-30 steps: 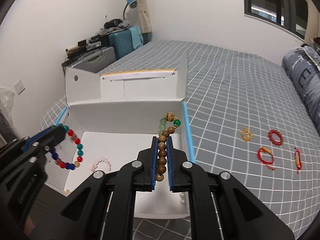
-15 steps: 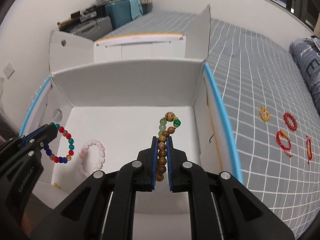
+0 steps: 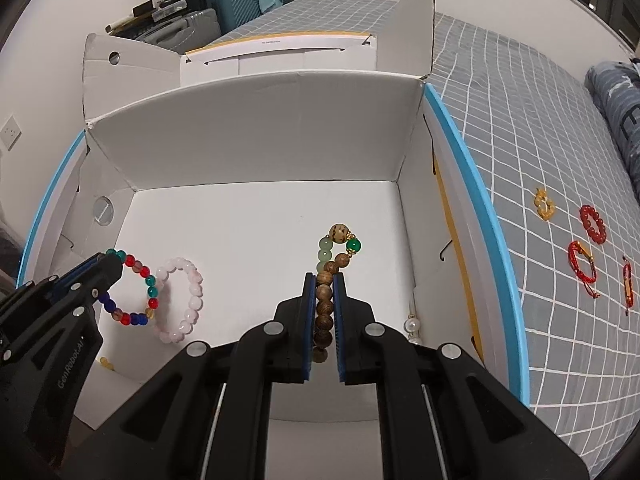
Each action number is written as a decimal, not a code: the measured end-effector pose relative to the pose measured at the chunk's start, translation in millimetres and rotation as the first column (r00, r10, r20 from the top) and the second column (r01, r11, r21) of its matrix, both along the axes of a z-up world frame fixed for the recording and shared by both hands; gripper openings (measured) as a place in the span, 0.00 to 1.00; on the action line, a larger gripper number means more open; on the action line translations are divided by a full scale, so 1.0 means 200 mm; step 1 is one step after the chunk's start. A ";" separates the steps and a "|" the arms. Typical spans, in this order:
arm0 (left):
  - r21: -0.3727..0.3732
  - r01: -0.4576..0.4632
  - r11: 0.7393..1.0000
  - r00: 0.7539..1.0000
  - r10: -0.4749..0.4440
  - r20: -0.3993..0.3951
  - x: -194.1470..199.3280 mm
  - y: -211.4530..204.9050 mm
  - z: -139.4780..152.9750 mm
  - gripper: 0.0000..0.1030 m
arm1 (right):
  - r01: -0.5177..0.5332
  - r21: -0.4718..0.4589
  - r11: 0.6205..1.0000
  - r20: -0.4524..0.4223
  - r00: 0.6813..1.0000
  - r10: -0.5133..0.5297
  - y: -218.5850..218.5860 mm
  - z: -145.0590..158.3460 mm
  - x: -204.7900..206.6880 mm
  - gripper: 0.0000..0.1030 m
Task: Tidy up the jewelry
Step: 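Open left tool releasing multicolour bracelet while right tool drops wooden bracelet, then move both open tools back from the box toward the red cord bracelets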
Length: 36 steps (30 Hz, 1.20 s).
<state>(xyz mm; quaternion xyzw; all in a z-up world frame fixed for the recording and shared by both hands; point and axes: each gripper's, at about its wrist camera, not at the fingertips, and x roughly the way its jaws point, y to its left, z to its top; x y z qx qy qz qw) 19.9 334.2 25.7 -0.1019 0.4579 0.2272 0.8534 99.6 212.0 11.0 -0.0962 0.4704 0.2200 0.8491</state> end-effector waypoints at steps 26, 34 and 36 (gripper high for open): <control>0.059 -0.025 0.998 0.990 0.016 0.138 -0.22 -0.06 0.24 0.88 | 0.041 0.112 0.993 0.134 0.989 -0.056 -0.19 0.28 -0.08 0.84; 0.071 0.002 0.997 0.986 -0.014 0.167 -0.25 -0.14 0.30 0.94 | 0.043 0.099 0.994 0.195 0.979 -0.062 -0.29 0.36 -0.15 0.93; 0.073 0.016 0.997 0.985 -0.028 0.169 -0.25 -0.17 0.31 0.94 | 0.052 0.091 0.994 0.209 0.975 -0.070 -0.32 0.38 -0.17 0.93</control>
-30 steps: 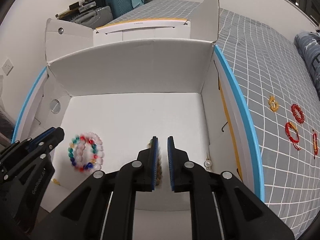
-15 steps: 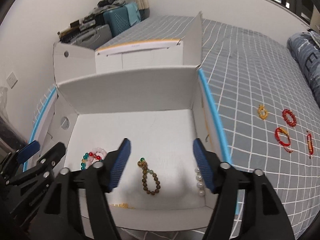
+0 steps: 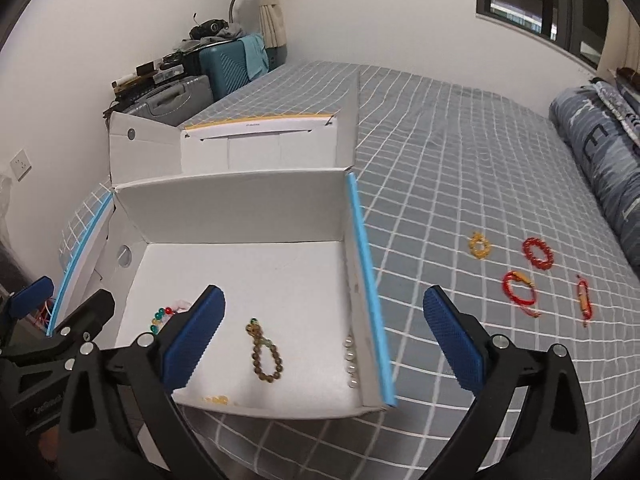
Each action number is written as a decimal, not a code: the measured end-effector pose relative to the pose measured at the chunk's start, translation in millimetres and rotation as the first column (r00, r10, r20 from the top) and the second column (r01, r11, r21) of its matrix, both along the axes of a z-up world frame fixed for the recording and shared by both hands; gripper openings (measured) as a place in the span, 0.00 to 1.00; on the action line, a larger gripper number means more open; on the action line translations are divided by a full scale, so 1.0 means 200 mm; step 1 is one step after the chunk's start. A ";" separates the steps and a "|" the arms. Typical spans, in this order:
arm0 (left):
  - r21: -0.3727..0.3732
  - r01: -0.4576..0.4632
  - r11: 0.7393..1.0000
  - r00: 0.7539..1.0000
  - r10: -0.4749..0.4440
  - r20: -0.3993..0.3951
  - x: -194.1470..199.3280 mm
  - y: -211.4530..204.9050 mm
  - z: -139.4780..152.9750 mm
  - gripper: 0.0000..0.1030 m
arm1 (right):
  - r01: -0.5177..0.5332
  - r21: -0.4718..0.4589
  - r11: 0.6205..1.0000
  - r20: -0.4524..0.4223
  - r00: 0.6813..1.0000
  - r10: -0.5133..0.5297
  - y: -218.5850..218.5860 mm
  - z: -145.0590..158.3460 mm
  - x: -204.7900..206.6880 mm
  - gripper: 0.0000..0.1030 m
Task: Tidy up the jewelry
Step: 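Move both open tools back from the box toward the red cord bracelets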
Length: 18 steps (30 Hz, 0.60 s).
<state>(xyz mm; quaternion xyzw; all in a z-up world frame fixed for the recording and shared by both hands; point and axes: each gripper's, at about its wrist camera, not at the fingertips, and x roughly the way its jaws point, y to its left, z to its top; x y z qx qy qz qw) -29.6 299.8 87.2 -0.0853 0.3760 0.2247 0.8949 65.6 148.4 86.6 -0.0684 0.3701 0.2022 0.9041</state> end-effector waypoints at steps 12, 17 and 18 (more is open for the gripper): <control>-0.011 0.128 0.992 0.991 -0.127 0.028 0.09 -0.27 0.08 0.94 | 0.155 -0.002 0.988 0.054 0.986 -0.155 -0.40 0.14 -0.03 0.93; -0.015 0.186 0.982 0.982 -0.185 0.045 0.15 -0.41 0.12 0.94 | 0.223 -0.009 0.975 0.064 0.973 -0.222 -0.58 0.18 -0.03 0.93; -0.011 0.205 0.979 0.978 -0.204 0.047 0.17 -0.46 0.13 0.94 | 0.239 -0.008 0.971 0.065 0.969 -0.238 -0.63 0.19 -0.02 0.93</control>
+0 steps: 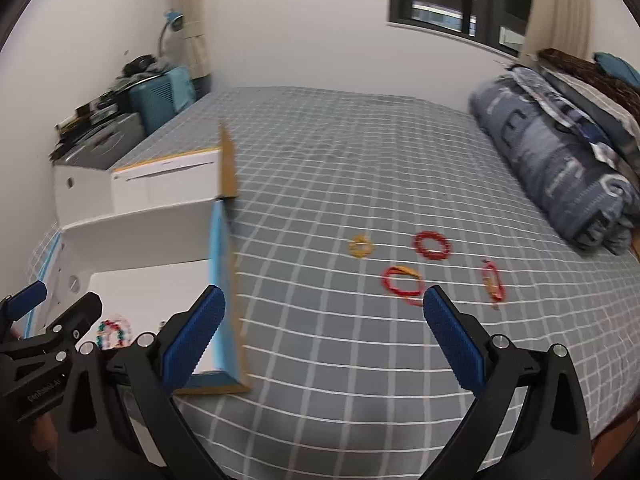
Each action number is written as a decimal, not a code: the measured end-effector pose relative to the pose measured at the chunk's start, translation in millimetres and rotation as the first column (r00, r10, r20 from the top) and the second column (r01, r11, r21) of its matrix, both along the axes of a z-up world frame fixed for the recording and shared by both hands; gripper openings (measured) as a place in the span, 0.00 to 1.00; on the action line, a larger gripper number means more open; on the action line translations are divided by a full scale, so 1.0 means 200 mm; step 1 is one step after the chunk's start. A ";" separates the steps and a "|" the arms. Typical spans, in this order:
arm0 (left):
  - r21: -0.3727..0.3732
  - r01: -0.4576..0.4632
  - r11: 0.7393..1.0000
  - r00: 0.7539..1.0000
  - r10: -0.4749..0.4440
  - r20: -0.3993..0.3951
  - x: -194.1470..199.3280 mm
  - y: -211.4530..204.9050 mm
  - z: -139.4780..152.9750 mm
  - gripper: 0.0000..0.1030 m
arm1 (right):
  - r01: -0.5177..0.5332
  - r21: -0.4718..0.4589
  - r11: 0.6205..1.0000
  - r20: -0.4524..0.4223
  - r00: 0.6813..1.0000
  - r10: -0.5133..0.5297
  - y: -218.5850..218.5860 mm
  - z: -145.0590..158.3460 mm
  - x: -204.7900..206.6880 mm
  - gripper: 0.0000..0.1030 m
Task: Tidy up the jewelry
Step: 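Move both open tools back from the box toward the red cord bracelets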
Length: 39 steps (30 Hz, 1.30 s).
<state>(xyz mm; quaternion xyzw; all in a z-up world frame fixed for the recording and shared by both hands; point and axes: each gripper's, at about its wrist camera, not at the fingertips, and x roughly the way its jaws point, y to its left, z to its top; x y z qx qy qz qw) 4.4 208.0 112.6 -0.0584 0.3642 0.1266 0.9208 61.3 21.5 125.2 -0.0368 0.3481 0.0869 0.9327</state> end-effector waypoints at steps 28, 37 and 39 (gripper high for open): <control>-0.043 0.239 0.970 0.967 -0.242 -0.083 0.82 -0.92 -0.27 0.94 | 0.194 -0.051 0.980 -0.064 0.978 -0.197 -0.97 -0.31 0.68 0.93; -0.047 0.301 0.952 0.943 -0.305 -0.133 1.10 -1.13 -0.51 0.94 | 0.253 -0.057 0.966 -0.129 0.957 -0.258 -1.13 -0.56 0.87 0.93; -0.049 0.308 0.950 0.939 -0.312 -0.145 1.14 -1.16 -0.56 0.94 | 0.252 -0.064 0.966 -0.153 0.954 -0.259 -1.15 -0.62 0.91 0.92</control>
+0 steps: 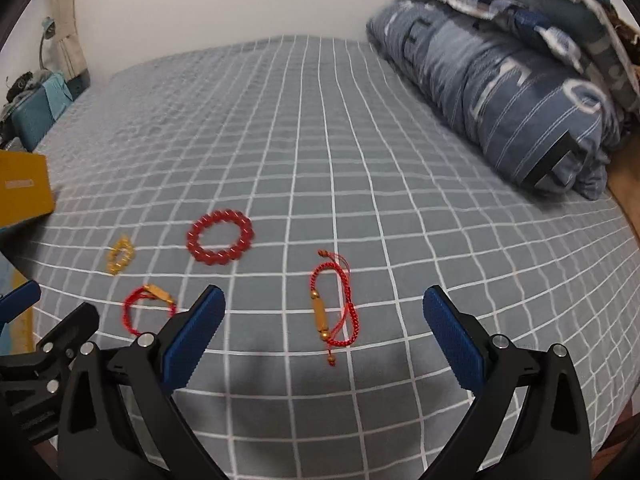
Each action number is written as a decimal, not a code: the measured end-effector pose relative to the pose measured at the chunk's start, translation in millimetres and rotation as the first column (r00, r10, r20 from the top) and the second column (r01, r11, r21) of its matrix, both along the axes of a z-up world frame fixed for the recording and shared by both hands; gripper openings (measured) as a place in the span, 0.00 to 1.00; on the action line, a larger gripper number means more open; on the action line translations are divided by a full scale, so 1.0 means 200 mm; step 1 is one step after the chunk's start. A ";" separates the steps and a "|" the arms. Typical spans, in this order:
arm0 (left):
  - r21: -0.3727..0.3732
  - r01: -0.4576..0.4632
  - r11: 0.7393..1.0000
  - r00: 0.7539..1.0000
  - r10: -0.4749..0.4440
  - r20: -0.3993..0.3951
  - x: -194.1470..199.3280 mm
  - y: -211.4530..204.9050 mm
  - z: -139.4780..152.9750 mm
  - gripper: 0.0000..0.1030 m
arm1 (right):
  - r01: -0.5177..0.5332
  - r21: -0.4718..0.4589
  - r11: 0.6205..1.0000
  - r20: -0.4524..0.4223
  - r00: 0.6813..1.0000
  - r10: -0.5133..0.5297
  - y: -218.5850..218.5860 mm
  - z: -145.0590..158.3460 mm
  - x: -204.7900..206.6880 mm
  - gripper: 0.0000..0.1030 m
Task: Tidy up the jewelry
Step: 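Move both open tools back from the box toward the red cord bracelets, then grasp red cord bracelet with left tool while right tool grasps other red cord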
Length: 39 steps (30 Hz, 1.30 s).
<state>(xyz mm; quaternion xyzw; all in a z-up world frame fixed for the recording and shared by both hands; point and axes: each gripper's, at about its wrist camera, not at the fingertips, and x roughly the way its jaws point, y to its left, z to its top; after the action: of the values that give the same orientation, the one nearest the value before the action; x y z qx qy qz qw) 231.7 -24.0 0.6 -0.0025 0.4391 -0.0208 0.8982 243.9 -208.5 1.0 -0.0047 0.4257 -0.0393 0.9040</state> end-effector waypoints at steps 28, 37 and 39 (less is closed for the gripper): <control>-0.020 0.054 0.998 0.992 -0.056 -0.109 0.22 -0.06 -0.37 0.49 | -0.002 0.077 0.997 -0.152 0.988 0.014 -0.07 -0.37 0.24 0.31; -0.049 0.069 0.996 0.989 -0.075 -0.124 0.21 -0.05 -0.35 0.27 | 0.004 0.090 0.996 -0.159 0.987 0.010 -0.07 -0.37 0.24 0.12; -0.051 0.081 0.995 0.989 -0.086 -0.122 0.20 -0.06 -0.34 0.20 | 0.012 0.099 0.995 -0.158 0.987 0.004 -0.07 -0.36 0.24 0.11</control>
<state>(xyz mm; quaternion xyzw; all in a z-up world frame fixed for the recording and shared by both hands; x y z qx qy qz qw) 271.5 -35.3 -68.1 -0.0059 0.4932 -0.0683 0.8672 291.4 -222.7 -71.6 0.0383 0.4973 -0.0193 0.8665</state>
